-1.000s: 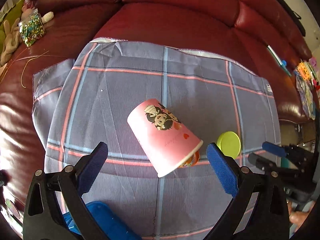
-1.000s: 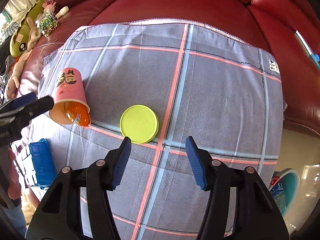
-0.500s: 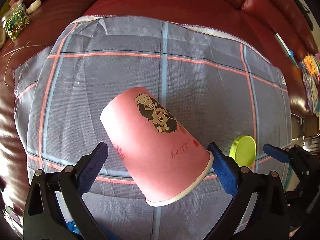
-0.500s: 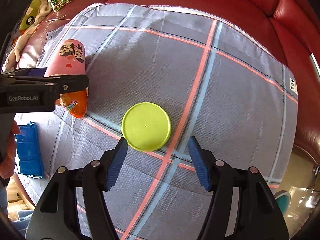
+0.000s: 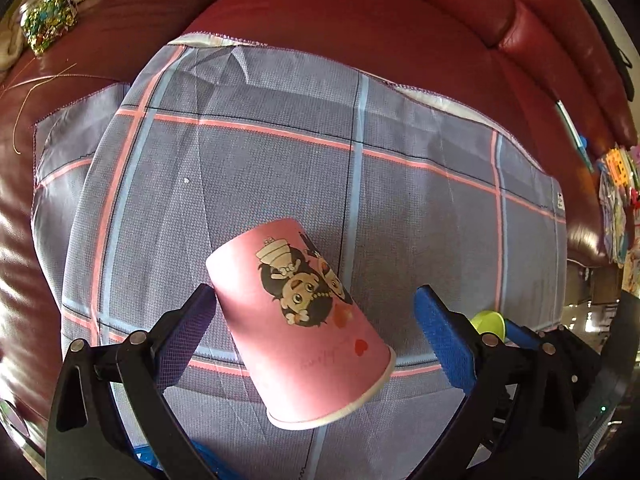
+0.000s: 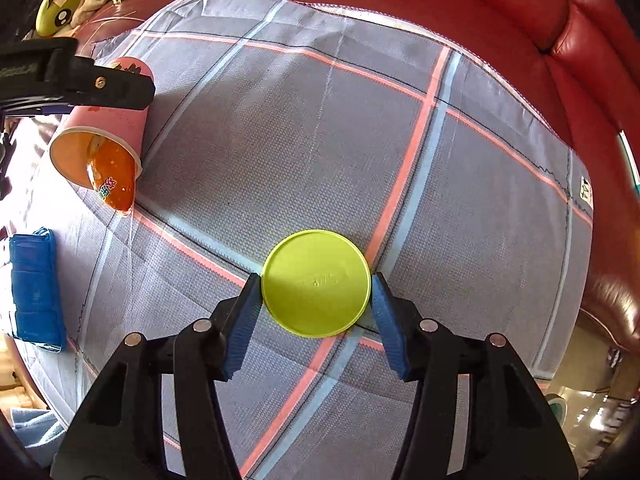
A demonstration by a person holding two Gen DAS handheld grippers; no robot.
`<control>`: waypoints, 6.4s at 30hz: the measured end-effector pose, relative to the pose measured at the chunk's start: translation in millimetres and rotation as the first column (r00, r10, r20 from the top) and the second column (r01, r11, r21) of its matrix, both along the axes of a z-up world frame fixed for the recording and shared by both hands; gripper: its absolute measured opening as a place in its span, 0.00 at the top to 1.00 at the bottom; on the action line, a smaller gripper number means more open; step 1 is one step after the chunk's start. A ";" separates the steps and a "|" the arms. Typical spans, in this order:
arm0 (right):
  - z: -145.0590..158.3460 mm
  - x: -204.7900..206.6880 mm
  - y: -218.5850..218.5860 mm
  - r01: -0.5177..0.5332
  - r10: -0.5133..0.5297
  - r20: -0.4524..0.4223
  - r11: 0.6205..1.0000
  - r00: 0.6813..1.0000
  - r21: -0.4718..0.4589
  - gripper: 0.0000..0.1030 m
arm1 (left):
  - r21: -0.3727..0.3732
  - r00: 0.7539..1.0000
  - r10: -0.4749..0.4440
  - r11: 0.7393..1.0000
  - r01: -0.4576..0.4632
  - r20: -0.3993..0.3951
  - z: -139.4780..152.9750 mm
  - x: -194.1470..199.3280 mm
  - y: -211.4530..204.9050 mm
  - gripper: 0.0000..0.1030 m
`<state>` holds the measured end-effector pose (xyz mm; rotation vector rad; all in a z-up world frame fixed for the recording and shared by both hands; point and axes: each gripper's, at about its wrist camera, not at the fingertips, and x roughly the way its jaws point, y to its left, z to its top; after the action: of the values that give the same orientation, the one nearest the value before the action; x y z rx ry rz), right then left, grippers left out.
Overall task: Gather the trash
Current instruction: 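Grasp the pink paper cup with the left gripper while the right grasps the yellow-green lid, then carry the cup and lid over the teal bucket and open the right gripper, then open the left gripper to drop the pink cup into the bucket, then move both grippers back to the cloth toward the blue tray and jelly cup, then grasp the blue plastic tray with the left gripper while the right grasps the orange jelly cup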
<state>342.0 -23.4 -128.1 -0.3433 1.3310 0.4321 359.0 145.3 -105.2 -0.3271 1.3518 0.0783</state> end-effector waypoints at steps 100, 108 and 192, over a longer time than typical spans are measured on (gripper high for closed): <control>34.0 -201.0 -487.2 0.700 -0.700 0.035 0.714 0.714 -0.002 0.17 | 0.086 0.540 -0.780 0.591 0.802 0.316 -0.7 -148.2 -557.8 0.34; 29.3 -202.7 -490.6 0.718 -0.717 0.032 0.696 0.696 -0.026 0.17 | 0.122 0.541 -0.787 0.593 0.796 0.295 -11.3 -150.0 -562.8 0.09; -6.0 -219.0 50.3 0.115 -0.118 0.051 0.992 0.992 0.043 0.55 | 0.186 0.929 -0.220 0.968 0.170 0.297 -18.5 -298.5 37.9 0.14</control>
<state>123.0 27.0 -134.1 -0.2410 1.2817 0.3489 60.6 183.2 -123.7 -0.0646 1.0455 -0.0335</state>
